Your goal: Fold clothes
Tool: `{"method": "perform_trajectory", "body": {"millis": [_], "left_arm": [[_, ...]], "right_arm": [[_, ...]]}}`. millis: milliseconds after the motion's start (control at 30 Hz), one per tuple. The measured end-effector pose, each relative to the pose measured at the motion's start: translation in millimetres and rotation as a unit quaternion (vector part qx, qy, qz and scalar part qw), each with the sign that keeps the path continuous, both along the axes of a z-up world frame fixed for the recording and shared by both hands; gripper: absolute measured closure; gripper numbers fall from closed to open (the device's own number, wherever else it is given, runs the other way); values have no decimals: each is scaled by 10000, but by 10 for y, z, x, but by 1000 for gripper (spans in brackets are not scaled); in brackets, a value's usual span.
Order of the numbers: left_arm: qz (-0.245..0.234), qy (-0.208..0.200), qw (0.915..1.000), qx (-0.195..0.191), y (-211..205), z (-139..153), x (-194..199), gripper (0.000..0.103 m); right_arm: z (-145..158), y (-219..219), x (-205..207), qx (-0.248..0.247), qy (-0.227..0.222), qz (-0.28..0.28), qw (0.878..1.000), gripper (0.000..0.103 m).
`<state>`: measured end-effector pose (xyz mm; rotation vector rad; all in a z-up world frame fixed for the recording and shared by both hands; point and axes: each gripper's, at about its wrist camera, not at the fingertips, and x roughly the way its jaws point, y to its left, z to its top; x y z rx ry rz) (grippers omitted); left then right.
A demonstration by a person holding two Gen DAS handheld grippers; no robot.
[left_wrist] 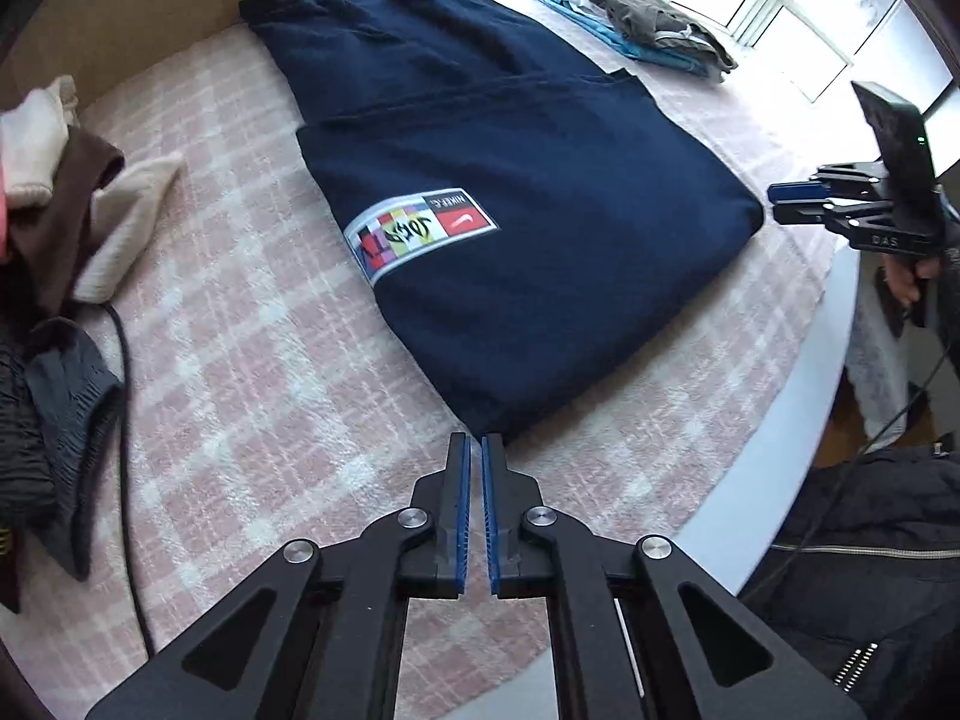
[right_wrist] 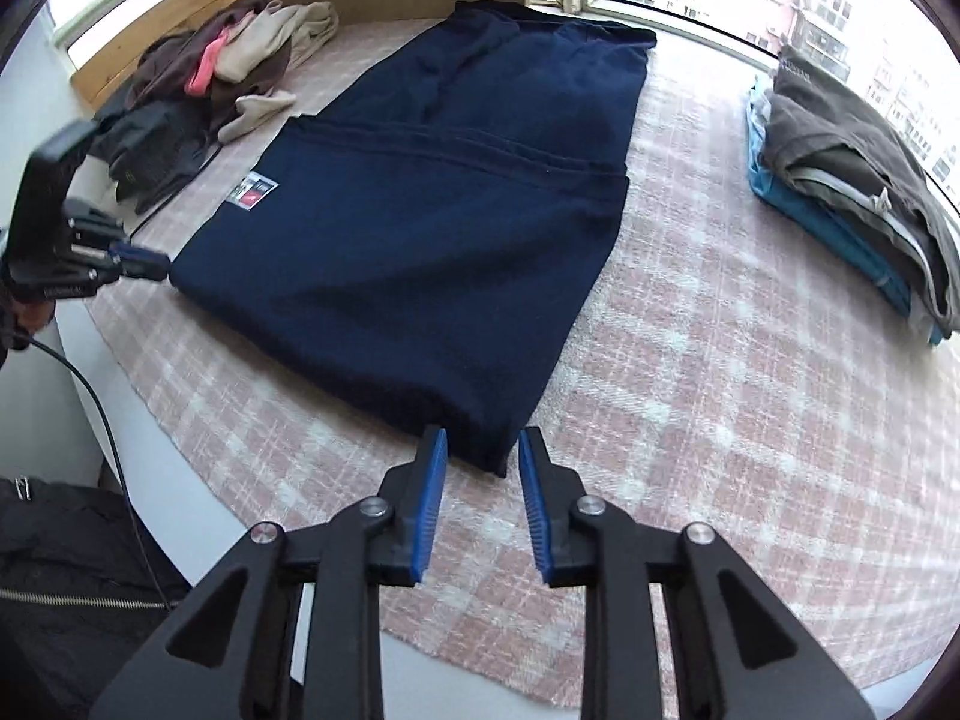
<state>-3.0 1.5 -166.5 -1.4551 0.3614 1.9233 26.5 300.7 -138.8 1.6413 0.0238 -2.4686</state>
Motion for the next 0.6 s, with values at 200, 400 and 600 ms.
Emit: {"method": "perform_trajectory", "body": {"millis": [200, 400, 600], "left_arm": [[-973, 277, 9948, 77, 343, 87, 123, 81], [-1549, 332, 9865, -414, 579, -149, 93, 80], [-1727, 543, 9818, -572, 648, -56, 78, 78]], "right_arm": [[-13, -211, -64, -240, 136, 538, 9982, 76], [-308, -220, -162, 91, -431, 940, 9946, 72], [-114, -163, -163, 222, -282, 942, 9949, 72]]}}
